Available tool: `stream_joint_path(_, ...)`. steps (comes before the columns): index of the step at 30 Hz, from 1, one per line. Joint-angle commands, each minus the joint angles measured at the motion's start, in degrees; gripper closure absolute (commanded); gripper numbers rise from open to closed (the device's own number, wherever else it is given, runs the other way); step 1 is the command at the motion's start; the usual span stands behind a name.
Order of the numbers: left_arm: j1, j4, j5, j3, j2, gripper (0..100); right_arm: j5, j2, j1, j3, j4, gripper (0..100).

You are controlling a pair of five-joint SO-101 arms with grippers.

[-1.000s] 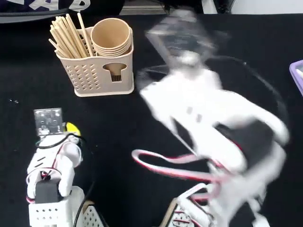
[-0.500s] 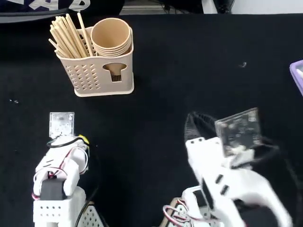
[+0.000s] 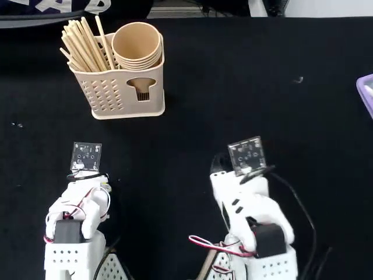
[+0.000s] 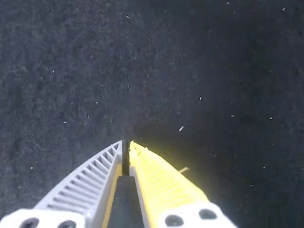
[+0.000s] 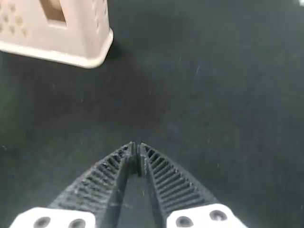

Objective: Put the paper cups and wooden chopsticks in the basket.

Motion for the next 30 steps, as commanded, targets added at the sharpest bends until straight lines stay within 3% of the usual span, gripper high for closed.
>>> stream_joint_path(1,-2.3,0.3,-0.6,1.4,-0.4,97,-2.7,-5.3,0.9,5.1,-1.4,98.6)
stream_joint_path(6,-8.0,5.5,-0.8,1.4,-0.4,97,-3.4,-5.3,0.9,12.3,-4.7,98.3)
stream_joint_path(12,-13.1,5.0,-0.8,1.4,-0.3,97,-3.5,-5.1,4.5,13.0,-3.8,98.2)
stream_joint_path(18,-13.1,5.0,-0.8,1.4,-0.3,97,-3.7,-5.3,11.5,13.0,10.4,98.6)
stream_joint_path(30,-13.1,5.0,-0.8,1.4,-0.5,97,-3.5,-5.1,12.6,13.0,9.9,98.6)
